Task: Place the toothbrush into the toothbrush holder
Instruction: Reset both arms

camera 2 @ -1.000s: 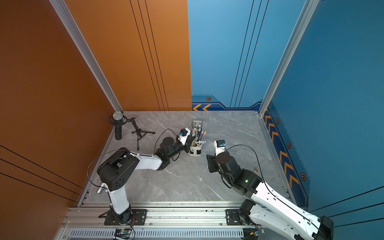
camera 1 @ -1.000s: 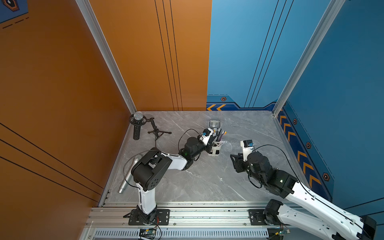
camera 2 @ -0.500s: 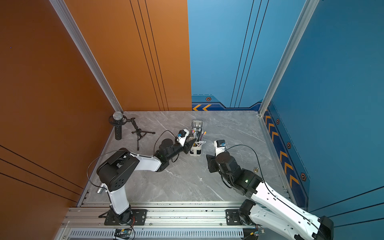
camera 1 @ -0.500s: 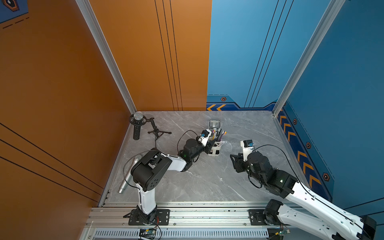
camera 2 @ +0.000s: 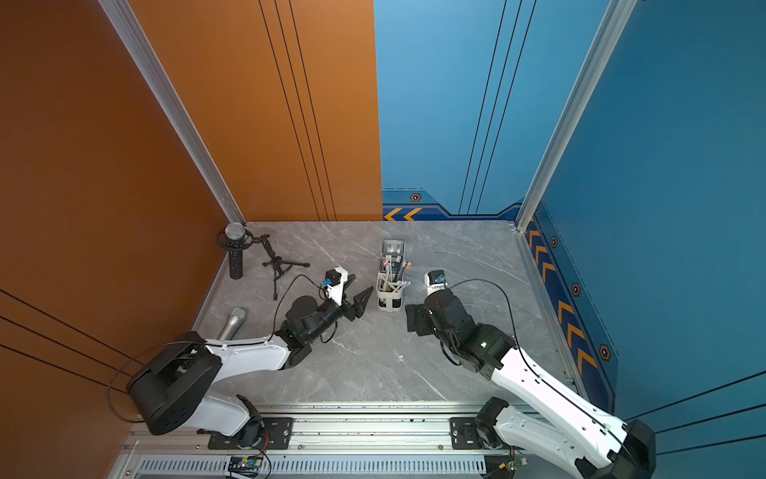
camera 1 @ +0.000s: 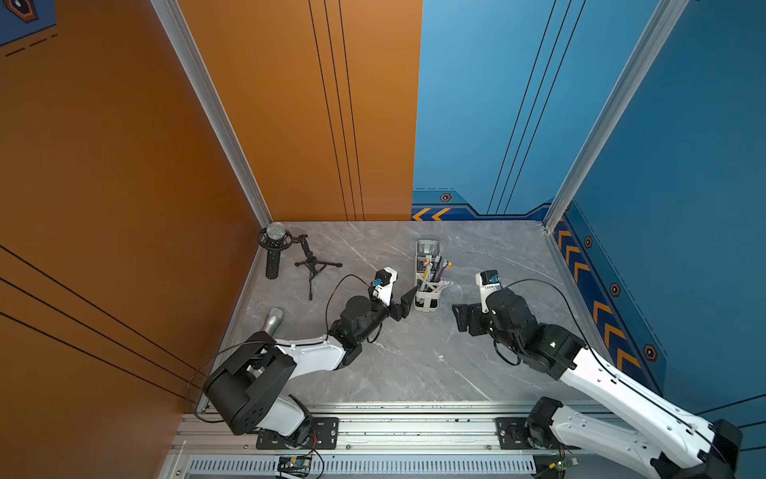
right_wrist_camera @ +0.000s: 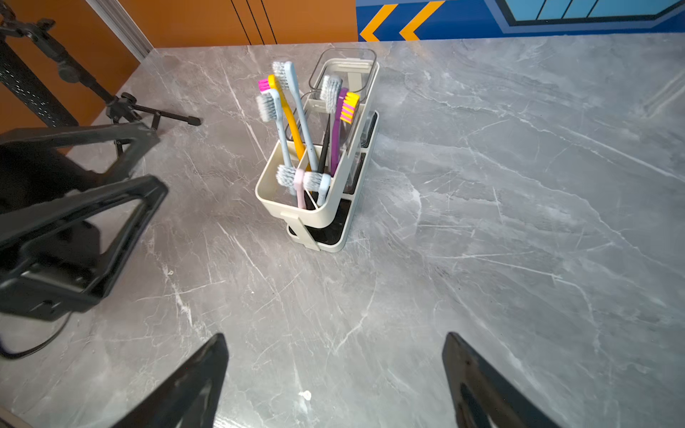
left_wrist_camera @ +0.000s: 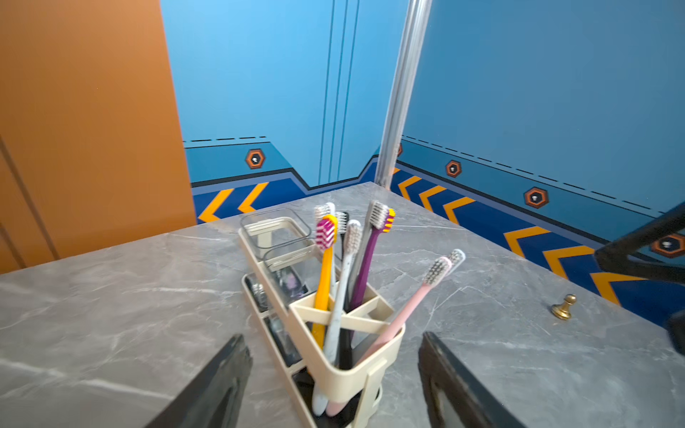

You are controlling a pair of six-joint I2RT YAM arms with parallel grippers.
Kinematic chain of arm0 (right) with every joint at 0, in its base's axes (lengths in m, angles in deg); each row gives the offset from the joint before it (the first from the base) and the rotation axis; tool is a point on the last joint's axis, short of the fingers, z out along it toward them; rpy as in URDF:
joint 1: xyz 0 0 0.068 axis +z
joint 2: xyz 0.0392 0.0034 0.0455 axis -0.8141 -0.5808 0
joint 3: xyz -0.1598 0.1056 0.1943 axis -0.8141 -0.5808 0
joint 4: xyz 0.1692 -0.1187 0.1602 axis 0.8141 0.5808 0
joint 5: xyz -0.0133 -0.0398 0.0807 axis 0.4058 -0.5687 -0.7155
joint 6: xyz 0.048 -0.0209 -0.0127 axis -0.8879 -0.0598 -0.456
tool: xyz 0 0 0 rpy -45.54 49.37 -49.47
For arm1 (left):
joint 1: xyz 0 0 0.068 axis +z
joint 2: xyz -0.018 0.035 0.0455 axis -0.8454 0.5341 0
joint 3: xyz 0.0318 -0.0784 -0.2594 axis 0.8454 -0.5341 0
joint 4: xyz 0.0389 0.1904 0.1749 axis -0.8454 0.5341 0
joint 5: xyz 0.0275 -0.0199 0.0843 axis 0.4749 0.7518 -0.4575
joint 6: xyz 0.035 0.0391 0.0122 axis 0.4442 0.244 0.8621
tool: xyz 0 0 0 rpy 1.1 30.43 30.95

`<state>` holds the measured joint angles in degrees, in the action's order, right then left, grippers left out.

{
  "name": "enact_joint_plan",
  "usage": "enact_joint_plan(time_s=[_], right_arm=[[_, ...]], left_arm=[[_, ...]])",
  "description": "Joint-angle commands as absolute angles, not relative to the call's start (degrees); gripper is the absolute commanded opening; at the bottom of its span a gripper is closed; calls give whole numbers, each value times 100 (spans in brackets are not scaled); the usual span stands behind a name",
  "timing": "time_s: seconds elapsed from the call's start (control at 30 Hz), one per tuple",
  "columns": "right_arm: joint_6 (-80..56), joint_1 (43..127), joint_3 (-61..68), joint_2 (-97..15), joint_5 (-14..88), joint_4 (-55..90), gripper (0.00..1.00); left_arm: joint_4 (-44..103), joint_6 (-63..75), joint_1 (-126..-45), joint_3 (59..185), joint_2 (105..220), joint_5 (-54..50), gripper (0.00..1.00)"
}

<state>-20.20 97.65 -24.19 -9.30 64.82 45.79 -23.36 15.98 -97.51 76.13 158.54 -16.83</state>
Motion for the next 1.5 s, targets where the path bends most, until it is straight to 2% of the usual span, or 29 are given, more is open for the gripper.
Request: enact_joint_plan(time_s=[0.0, 0.1, 0.23, 0.4, 0.43, 0.6, 0.7, 0.77, 0.83, 0.97, 1.1, 1.17, 1.23, 1.3, 1.47], right_arm=[[-1785, 9783, -2362, -1560, 7226, 4805, 93], [-1661, 9714, -2614, -1963, 7972, 4059, 92], [-1093, 9142, -3597, -1727, 8478, 1892, 97], [-830, 7830, -4186, -1448, 8438, 1100, 100], [-749, 7652, -4222, -1440, 8411, 1099, 100], [-289, 6839, -4661, -1827, 8132, 152, 100], [-357, 6582, -4843, -2116, 8326, -378, 100], [-127, 6527, -5125, -2195, 8067, -1098, 100], [120, 6437, -5298, -2399, 7979, -1748, 100], [8, 5993, -5228, -2927, 7972, -2179, 100], [-151, 5904, -4973, -3281, 7442, -2144, 100], [122, 5917, -5328, -3883, 6803, -3497, 100], [398, 5990, -5459, -4181, 6412, -4034, 100], [313, 5994, -5461, -4018, 6548, -3730, 100], [377, 6093, -5540, -4112, 6732, -4068, 100]], left_arm=[[-1127, 1627, -9839, 7282, 15063, -2752, 82], [-156, 1606, -9765, 7100, 14221, -3504, 84], [1085, 1719, -9476, 7068, 13421, -4364, 85], [1446, 1846, -8826, 6752, 12812, -4295, 85], [1445, 1887, -8746, 6680, 12749, -4310, 90], [1428, 2157, -8239, 6593, 12563, -4386, 90], [1118, 2415, -7814, 6570, 12828, -4423, 91], [886, 2463, -7544, 6498, 13085, -4240, 91], [231, 2588, -7297, 6265, 13462, -4006, 91], [-1123, 2534, -6699, 6088, 14549, -3582, 93], [-1398, 2700, -6548, 6709, 15568, -3527, 93], [-1690, 2567, -6405, 6776, 16062, -3248, 94], [-3060, 2502, -6251, 6669, 17013, -3084, 96], [-2549, 2590, -6312, 6777, 16831, -3064, 97], [-2510, 2589, -6358, 6852, 16890, -3156, 98]])
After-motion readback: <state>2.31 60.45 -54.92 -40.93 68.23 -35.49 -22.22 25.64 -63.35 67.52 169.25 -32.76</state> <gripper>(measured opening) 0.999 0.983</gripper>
